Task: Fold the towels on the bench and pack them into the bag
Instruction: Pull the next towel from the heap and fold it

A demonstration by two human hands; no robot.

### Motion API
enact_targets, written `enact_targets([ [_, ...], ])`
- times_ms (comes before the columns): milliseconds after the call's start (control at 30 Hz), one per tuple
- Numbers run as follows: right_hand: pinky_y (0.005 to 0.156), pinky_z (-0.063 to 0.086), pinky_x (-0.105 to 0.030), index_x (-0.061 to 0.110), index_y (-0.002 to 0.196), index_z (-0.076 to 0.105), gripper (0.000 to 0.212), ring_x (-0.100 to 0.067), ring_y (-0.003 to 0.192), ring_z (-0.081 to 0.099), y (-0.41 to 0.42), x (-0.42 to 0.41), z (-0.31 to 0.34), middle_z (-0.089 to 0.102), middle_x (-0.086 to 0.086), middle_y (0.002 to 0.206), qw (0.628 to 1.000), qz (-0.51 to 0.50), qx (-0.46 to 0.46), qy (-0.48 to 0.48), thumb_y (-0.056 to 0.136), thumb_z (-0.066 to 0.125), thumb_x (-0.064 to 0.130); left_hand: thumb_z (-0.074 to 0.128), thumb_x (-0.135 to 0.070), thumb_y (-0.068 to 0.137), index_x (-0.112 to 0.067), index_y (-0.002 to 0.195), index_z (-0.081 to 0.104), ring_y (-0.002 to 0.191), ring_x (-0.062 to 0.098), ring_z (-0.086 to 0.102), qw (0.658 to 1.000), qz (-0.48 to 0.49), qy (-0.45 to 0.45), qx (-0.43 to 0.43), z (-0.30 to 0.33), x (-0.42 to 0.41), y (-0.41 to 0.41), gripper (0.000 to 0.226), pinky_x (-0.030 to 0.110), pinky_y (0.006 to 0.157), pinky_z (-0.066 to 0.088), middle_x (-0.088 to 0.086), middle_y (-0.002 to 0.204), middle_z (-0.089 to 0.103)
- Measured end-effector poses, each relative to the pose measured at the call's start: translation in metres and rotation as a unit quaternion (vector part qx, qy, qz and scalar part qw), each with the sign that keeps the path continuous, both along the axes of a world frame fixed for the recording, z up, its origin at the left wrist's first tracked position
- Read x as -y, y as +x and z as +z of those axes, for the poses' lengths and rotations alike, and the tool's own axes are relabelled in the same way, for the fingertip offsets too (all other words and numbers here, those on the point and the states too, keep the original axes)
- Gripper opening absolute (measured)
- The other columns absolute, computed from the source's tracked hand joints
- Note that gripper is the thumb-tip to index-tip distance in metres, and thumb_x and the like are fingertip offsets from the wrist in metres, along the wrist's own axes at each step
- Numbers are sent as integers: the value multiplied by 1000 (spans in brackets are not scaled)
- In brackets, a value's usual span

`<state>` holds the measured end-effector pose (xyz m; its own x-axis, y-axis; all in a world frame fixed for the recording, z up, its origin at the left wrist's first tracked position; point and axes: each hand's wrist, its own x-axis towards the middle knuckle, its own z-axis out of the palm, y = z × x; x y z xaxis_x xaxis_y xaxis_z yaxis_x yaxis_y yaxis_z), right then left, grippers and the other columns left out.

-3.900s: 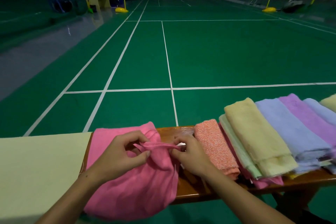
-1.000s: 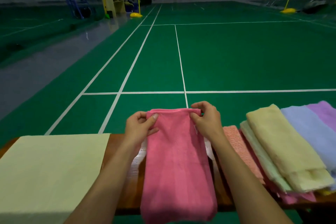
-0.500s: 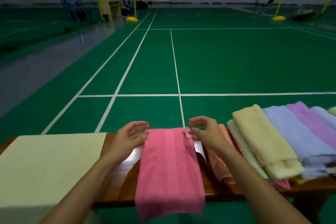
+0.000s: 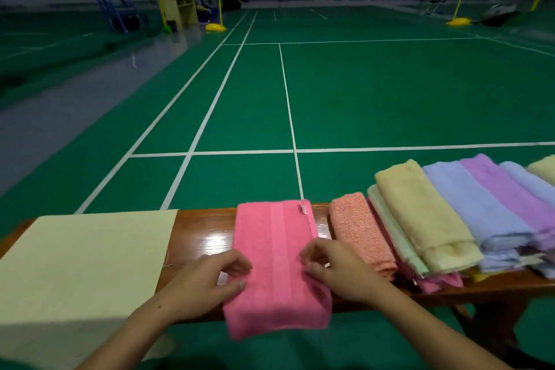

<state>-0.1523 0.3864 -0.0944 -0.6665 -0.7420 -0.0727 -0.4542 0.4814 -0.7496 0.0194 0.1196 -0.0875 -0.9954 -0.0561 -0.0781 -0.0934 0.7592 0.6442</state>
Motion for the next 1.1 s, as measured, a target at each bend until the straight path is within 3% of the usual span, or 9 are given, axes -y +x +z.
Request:
enact_targets([
  [100,98,53,-33,22,119,69,21,-8,105,67,0,6,-1,74,9,114,997,22,-65,43,98,65,19,71,-49,95,-40,123,64,115,-9,63,1000,19,-6,-9,-6,5,-7,31,27,102,54,-29,121,68],
  [233,96,48,-28,21,121,71,24,-13,112,65,-5,19,-1,73,6,123,988,33,-134,66,101,58,16,75,-44,94,-39,130,60,116,-8,63,995,79,56,-30,-10,12,-23,39,31,105,54,-24,126,67],
  [367,99,48,-28,22,122,69,22,-12,114,63,-15,30,-7,70,6,126,986,27,-153,56,105,55,21,74,-56,89,-46,130,58,124,-11,56,997,69,8,-26,-18,23,-33,45,33,108,52,-32,133,61],
  [500,94,40,-18,22,125,67,24,-10,117,59,-17,34,-12,66,7,129,984,36,-170,46,105,53,20,75,-69,80,-52,130,56,129,-11,51,998,62,-8,-29,-20,24,-33,56,31,107,50,-35,141,54],
  [633,101,47,-32,27,121,66,22,-8,113,52,-15,24,-11,63,11,123,978,73,-189,45,102,59,36,74,-79,74,-51,113,63,129,-11,49,995,20,-96,-25,-14,22,-23,49,29,106,49,-38,147,48],
  [800,106,44,-26,32,120,65,41,-4,123,47,-3,5,-7,52,14,133,975,126,-163,82,89,72,58,68,-87,70,-52,111,61,136,-9,42,991,-23,-132,-9,-13,22,-13,55,29,108,46,-37,154,40],
  [933,111,46,-31,28,132,63,50,-7,135,45,0,2,-11,44,11,150,963,142,-203,106,92,70,56,67,-84,72,-52,111,62,133,-8,46,988,-25,-149,-11,-15,24,-15,51,28,105,48,-37,154,42],
  [1100,107,49,-31,25,125,67,36,-11,131,49,-4,12,-12,51,8,144,956,127,-246,99,98,66,47,69,-67,84,-46,103,65,129,-7,50,986,-11,-163,-34,-18,24,-22,29,28,102,52,-34,146,51],
])
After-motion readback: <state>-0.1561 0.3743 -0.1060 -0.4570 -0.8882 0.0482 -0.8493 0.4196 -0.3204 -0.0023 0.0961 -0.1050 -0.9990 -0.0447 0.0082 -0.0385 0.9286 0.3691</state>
